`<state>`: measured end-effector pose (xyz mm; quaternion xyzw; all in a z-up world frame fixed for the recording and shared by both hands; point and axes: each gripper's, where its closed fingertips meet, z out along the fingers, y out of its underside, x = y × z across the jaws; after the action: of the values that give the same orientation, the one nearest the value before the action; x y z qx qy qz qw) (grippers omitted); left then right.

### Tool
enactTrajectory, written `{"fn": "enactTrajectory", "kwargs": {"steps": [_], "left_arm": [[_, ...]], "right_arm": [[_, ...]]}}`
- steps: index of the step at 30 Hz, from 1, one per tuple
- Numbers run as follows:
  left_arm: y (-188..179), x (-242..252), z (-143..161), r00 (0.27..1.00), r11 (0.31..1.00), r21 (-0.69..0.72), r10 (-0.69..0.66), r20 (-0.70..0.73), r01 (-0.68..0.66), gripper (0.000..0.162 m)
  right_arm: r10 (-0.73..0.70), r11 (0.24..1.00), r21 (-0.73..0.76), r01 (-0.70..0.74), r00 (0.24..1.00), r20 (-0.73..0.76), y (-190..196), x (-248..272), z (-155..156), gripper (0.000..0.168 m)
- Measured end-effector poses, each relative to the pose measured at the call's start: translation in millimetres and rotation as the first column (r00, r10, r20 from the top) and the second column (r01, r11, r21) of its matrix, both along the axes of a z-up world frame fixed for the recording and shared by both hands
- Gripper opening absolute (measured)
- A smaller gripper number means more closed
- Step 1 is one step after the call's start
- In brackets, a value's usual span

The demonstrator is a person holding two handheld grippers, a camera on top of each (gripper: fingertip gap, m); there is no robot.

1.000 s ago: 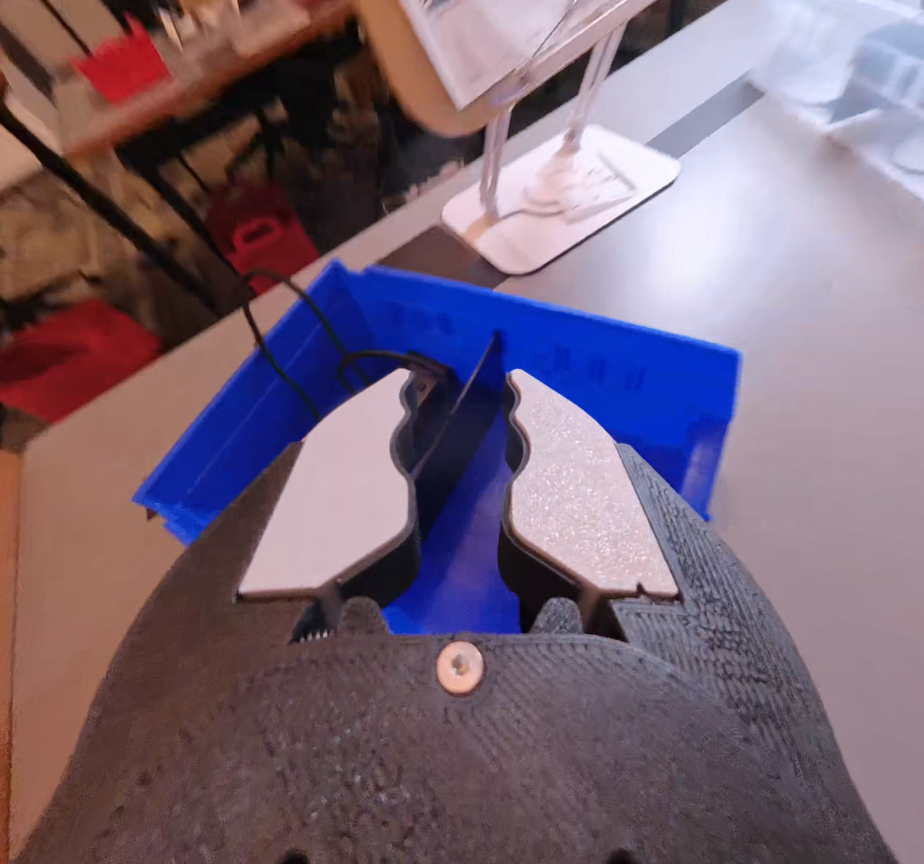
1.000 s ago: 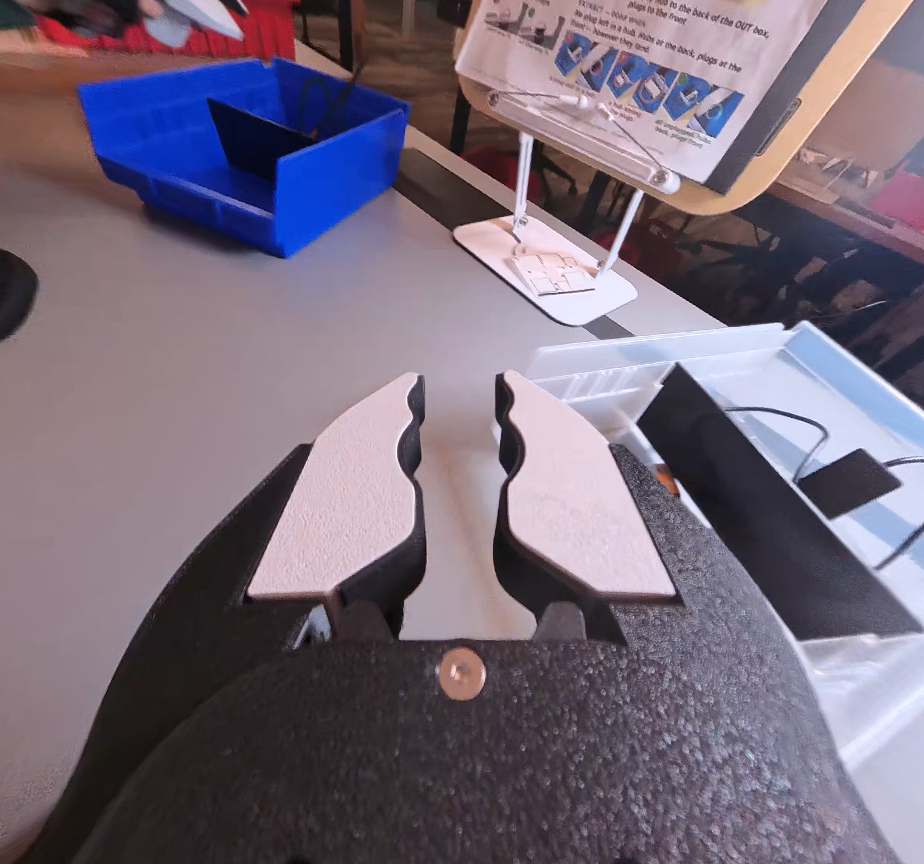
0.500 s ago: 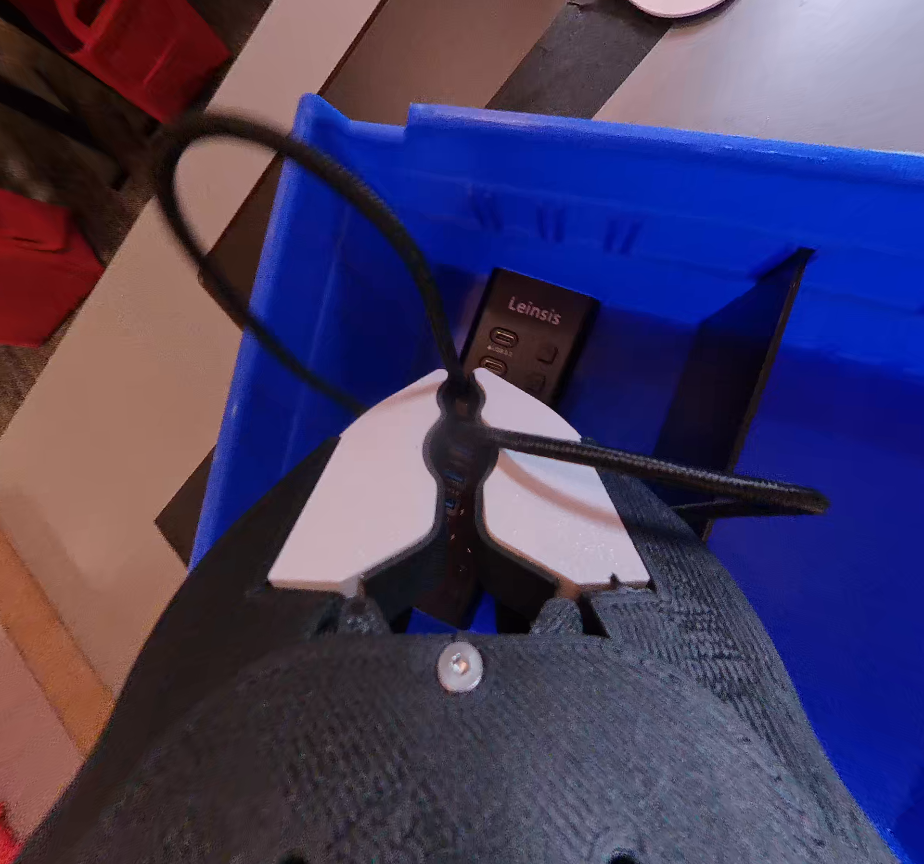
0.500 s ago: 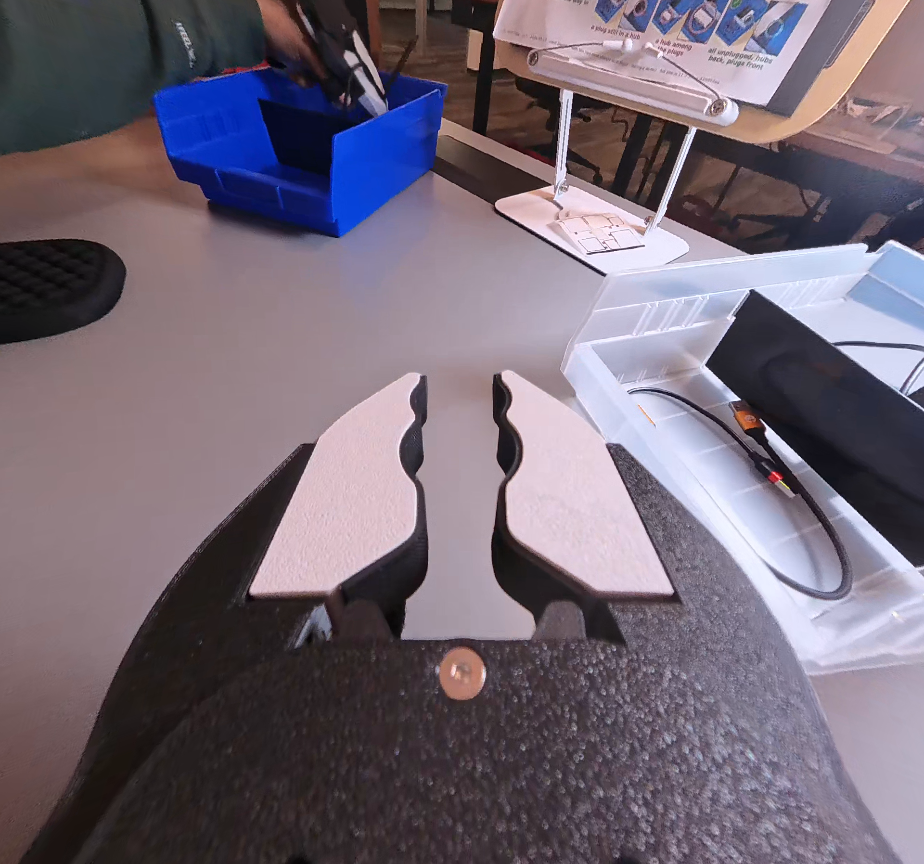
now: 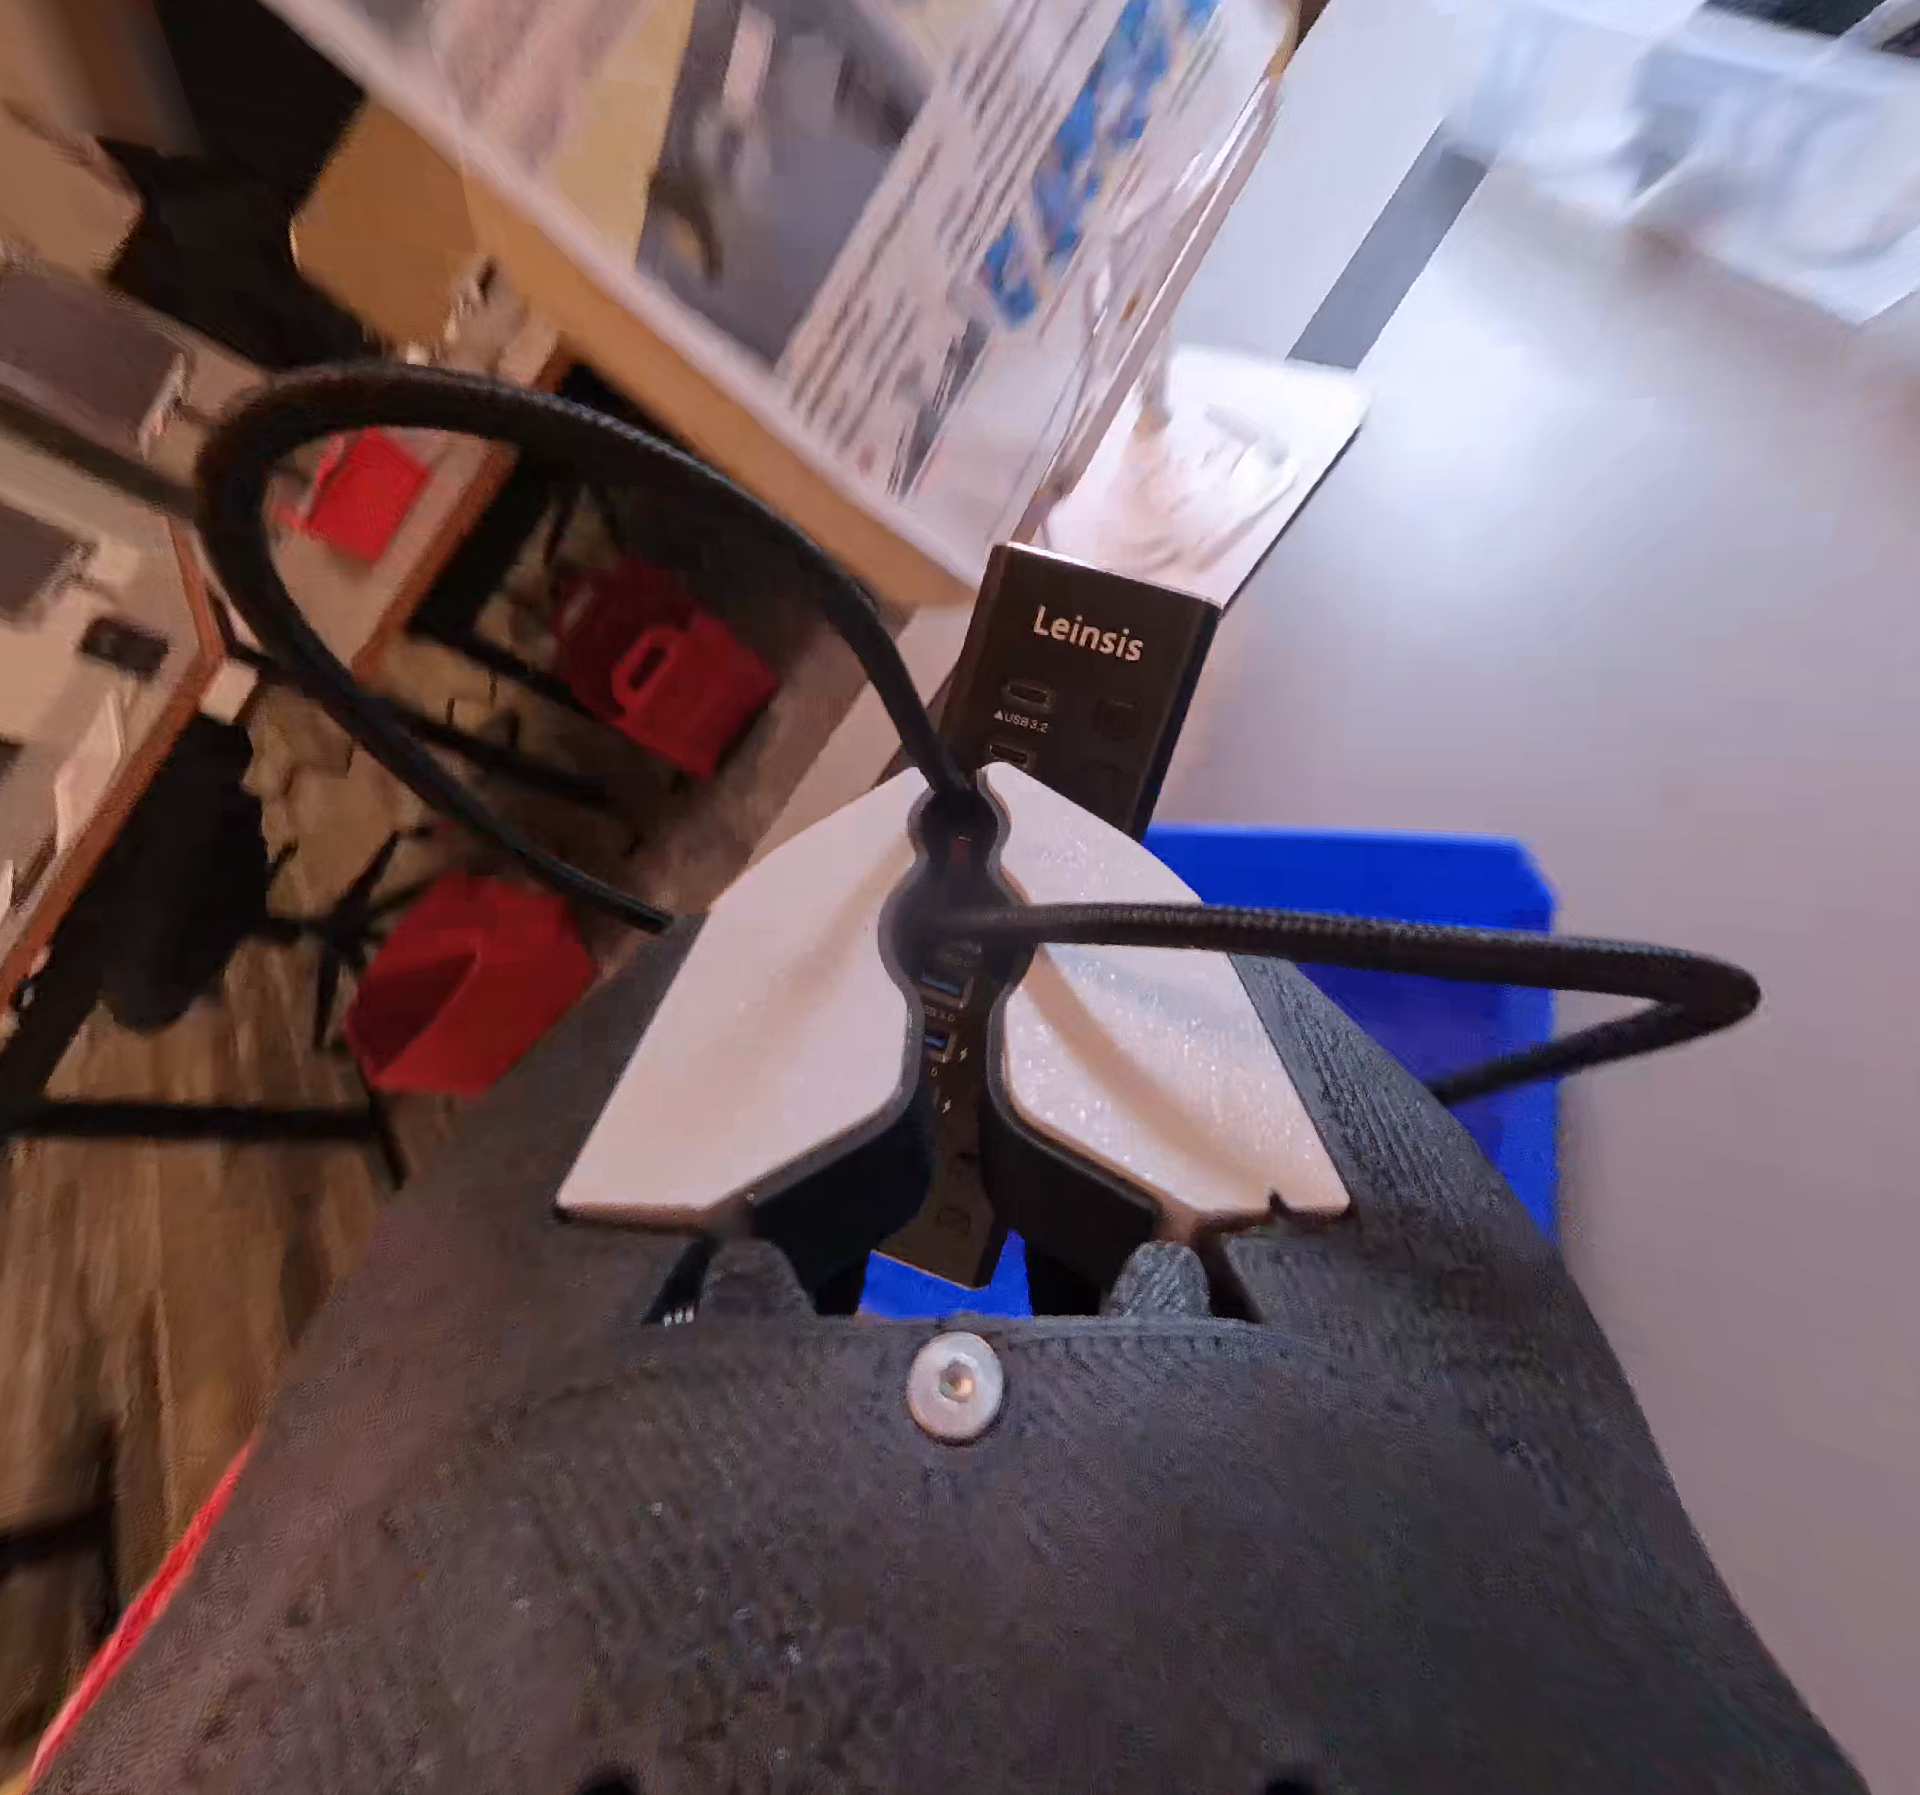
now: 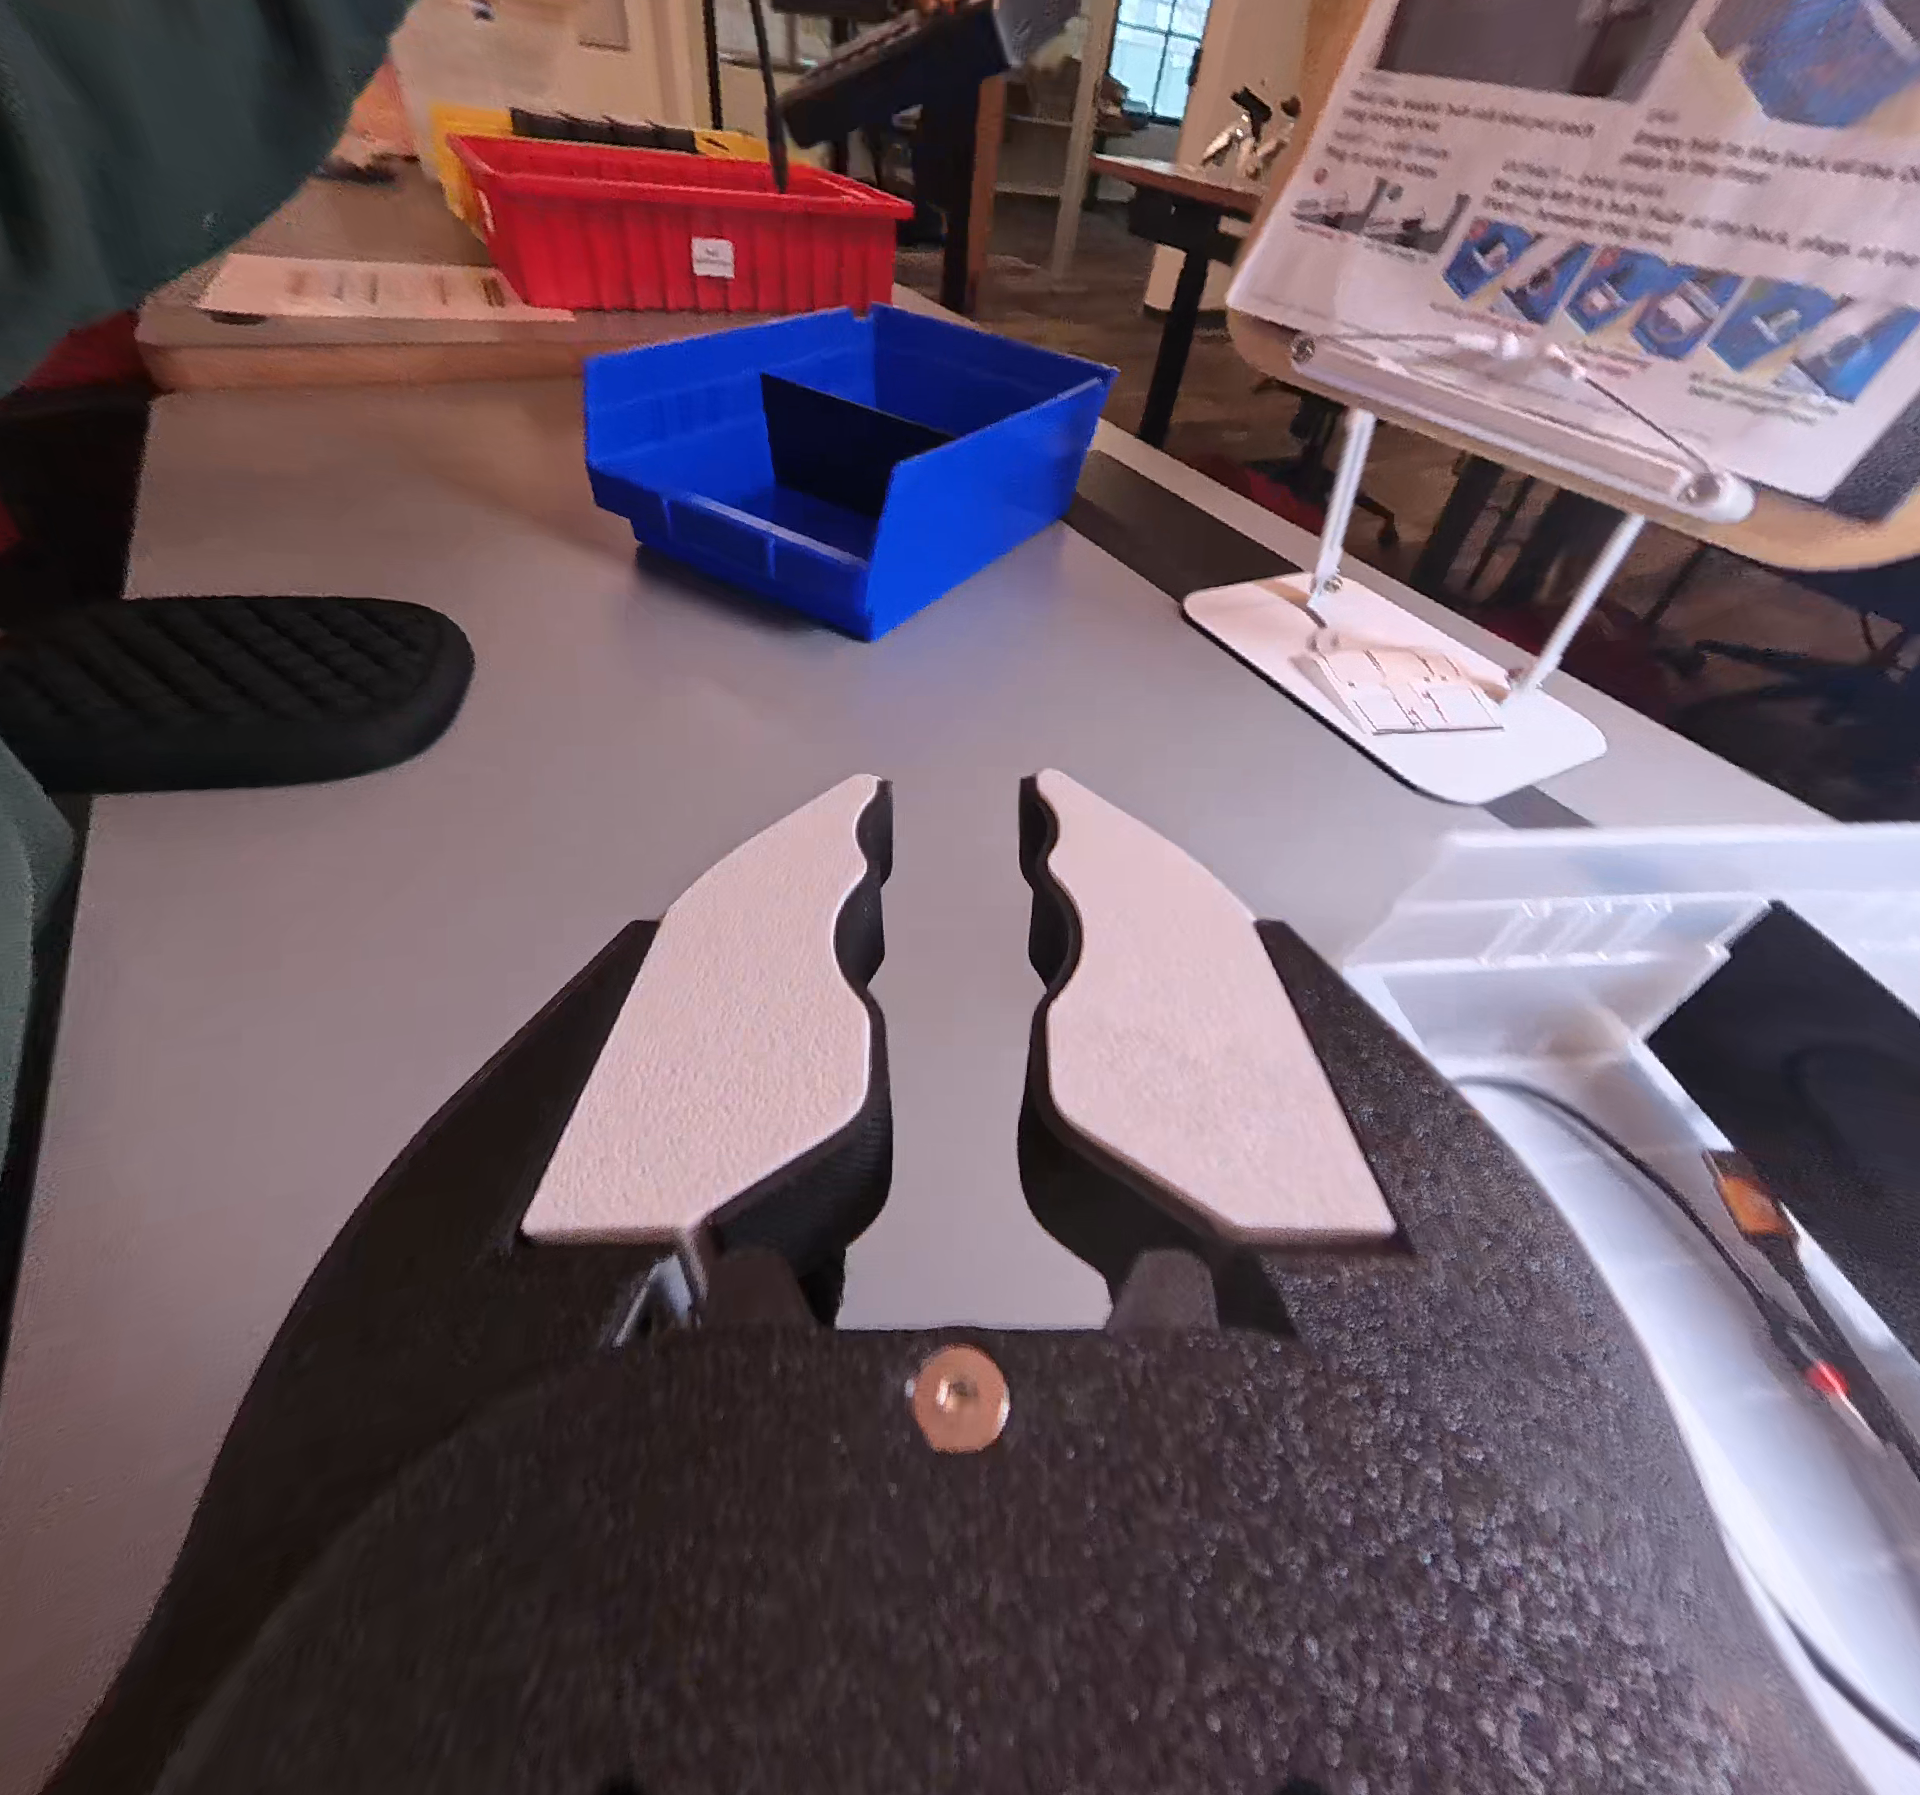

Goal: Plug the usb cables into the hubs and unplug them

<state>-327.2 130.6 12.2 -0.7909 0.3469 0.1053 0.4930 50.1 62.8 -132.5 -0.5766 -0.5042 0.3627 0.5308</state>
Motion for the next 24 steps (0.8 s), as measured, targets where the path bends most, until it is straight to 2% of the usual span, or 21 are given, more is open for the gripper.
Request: {"fn": "enactTrajectory", "kwargs": {"steps": [2, 5, 8, 11, 13, 15, 16, 21, 24], "left_arm": [[-15.5, 46.4, 23.0, 0.992, 0.991, 0.063, -0.118, 0.051, 0.115, 0.005], [-41.5, 123.9, 34.2, 0.933, 0.943, 0.136, -0.323, 0.158, 0.303, 0.005], [-70.2, 202.1, 22.7, 0.808, 0.855, 0.189, -0.518, 0.281, 0.482, 0.005], [-95.8, 267.0, 1.1, 0.645, 0.759, 0.236, -0.644, 0.411, 0.607, 0.004], [-110.8, 298.6, -14.5, 0.53, 0.7, 0.263, -0.689, 0.495, 0.664, 0.004], [-121.7, 318.9, -27.9, 0.433, 0.655, 0.287, -0.707, 0.56, 0.699, 0.005], [-123.3, 321.7, -30.1, 0.396, 0.647, 0.31, -0.707, 0.586, 0.697, 0.005], [-122.7, 312.7, -65.7, 0.406, 0.641, 0.24, -0.688, 0.602, 0.729, 0.004], [-126.4, 285.8, -89.3, 0.457, 0.662, 0.14, -0.638, 0.62, 0.736, 0.019]], "right_arm": [[0.043, 0.999, 0.022, -0.043, 0.999, -0.012, -7.8, -16.6, 8.7, 0.024], [0.093, 0.995, 0.031, -0.091, 0.994, -0.053, -17.7, -43.3, 21.3, 0.036], [0.122, 0.992, 0.04, -0.118, 0.983, -0.135, -23.7, -68.4, 38.0, 0.062], [0.201, 0.98, 0.054, -0.193, 0.941, -0.271, -36.4, -81.4, 62.4, 0.088], [0.245, 0.97, 0.086, -0.229, 0.911, -0.332, -47.2, -82.2, 75.4, 0.09], [0.304, 0.952, 0.097, -0.289, 0.887, -0.347, -59.1, -80.3, 76.8, 0.072], [0.33, 0.944, 0.1, -0.315, 0.879, -0.344, -63.3, -78.5, 73.7, 0.071], [0.337, 0.941, 0.06, -0.334, 0.905, -0.258, -61.7, -72.9, 50.4, 0.071], [0.346, 0.938, 0.04, -0.346, 0.912, -0.22, -58.1, -65.2, 39.0, 0.07]]}}
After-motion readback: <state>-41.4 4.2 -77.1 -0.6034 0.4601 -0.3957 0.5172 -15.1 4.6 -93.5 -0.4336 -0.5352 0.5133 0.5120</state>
